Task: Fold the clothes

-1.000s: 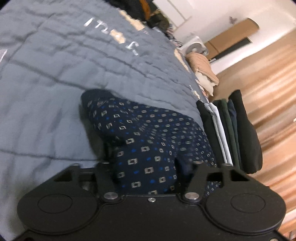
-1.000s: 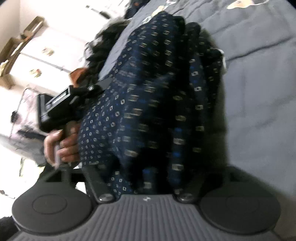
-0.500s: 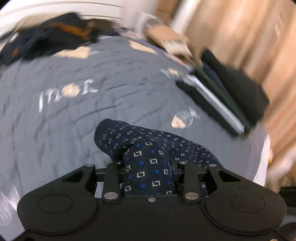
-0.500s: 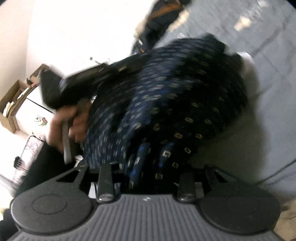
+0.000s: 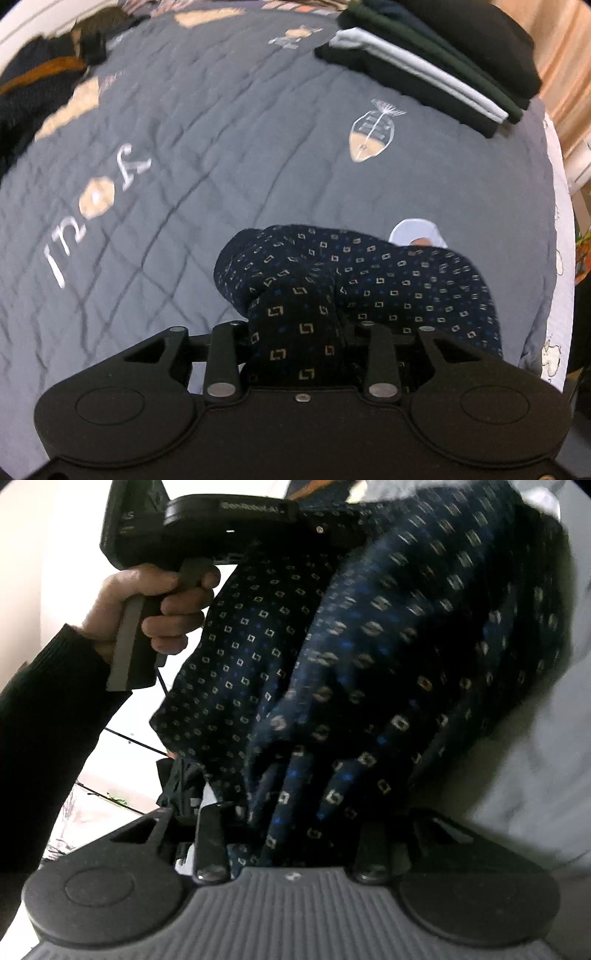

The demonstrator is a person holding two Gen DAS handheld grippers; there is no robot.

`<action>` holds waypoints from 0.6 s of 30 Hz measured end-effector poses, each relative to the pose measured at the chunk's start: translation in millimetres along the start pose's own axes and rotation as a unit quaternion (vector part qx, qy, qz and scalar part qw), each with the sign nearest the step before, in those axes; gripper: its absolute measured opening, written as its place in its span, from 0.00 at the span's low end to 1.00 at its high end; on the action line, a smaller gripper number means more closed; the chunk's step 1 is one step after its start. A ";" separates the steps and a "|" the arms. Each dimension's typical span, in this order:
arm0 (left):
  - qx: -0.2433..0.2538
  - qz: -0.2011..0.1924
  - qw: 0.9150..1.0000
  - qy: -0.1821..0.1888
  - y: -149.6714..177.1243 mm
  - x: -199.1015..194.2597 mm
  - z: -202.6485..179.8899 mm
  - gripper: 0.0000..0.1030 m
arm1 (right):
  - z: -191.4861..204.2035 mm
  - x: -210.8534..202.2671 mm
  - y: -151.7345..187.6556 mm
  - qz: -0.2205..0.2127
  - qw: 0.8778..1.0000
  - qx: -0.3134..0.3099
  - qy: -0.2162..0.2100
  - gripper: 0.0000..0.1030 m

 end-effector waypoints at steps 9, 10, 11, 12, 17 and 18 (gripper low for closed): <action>-0.073 -0.090 0.992 -0.043 24.2 -56.7 21.4 0.60 | 13.1 4.1 5.6 0.062 0.997 -0.039 -0.016 0.74; -0.087 -0.109 0.989 -0.050 27.3 -68.2 22.7 0.62 | 14.4 -0.6 5.9 0.069 0.997 -0.045 -0.013 0.75; -0.107 -0.134 0.984 -0.052 31.6 -81.7 23.9 0.62 | 15.9 -5.3 6.2 0.075 0.996 -0.052 -0.010 0.75; -0.125 -0.155 0.979 -0.054 37.4 -93.6 23.3 0.62 | 17.9 -9.9 6.6 0.083 0.995 -0.062 -0.003 0.75; -0.198 -0.235 0.949 -0.070 69.9 -142.5 9.4 0.68 | 30.6 -37.6 6.4 0.114 0.985 -0.130 0.018 0.77; -0.212 -0.250 0.942 -0.071 78.8 -150.0 4.2 0.68 | 37.2 -38.6 6.9 0.114 0.983 -0.140 0.018 0.77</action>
Point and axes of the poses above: each gripper's, at about its wrist camera, not at the fingertips, and x roughly the way its jaws point, z to its left, y to its underside, the point moved 8 cm from there along x, roughly the way its jaws point
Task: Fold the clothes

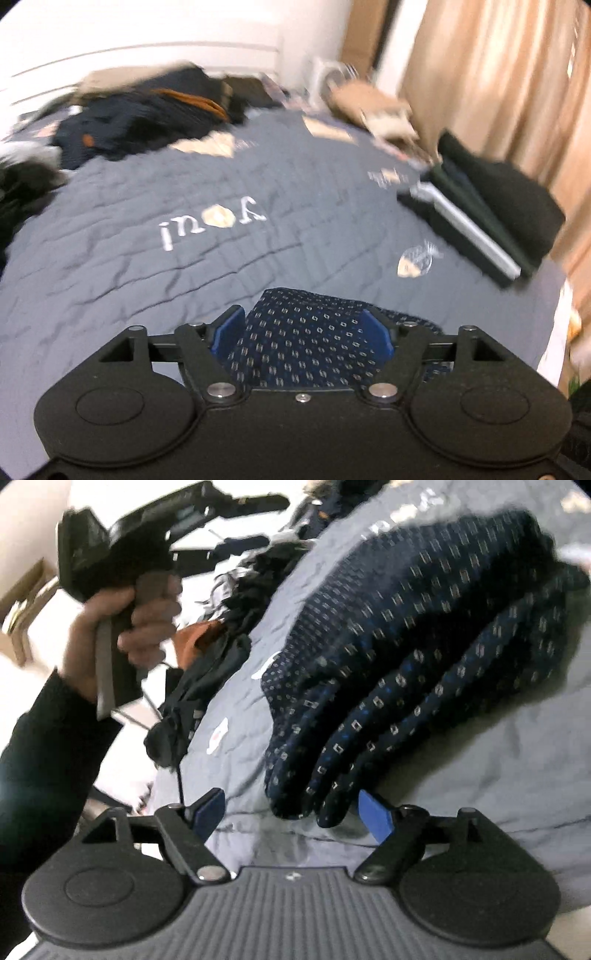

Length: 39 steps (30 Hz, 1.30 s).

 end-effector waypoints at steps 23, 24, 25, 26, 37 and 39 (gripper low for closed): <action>0.183 -0.030 0.954 -0.234 142.4 -28.2 -102.3 0.51 | -93.6 -70.2 -127.3 -0.170 0.980 0.030 0.103 0.77; 0.192 -0.024 0.952 -0.236 145.6 -25.7 -103.5 0.49 | -97.8 -68.6 -129.7 -0.173 0.979 0.036 0.104 0.77; 0.200 -0.019 0.951 -0.237 148.8 -23.2 -104.8 0.49 | -100.4 -65.0 -131.5 -0.172 0.979 0.041 0.104 0.77; 0.208 -0.016 0.948 -0.239 151.4 -21.5 -106.4 0.49 | -102.7 -60.0 -132.7 -0.168 0.979 0.044 0.104 0.77; 0.276 0.004 0.923 -0.266 171.2 -10.4 -111.2 0.14 | -112.4 -21.7 -133.5 -0.146 0.981 0.073 0.103 0.64; 0.278 0.007 0.924 -0.262 172.0 -11.2 -110.3 0.12 | -113.8 -24.0 -136.6 -0.156 0.979 0.080 0.103 0.32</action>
Point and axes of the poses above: each gripper's, at about its wrist camera, not at the fingertips, and x roughly the way its jaws point, z to its left, y to its underside, the point moved 8 cm from there along x, roughly the way its jaws point
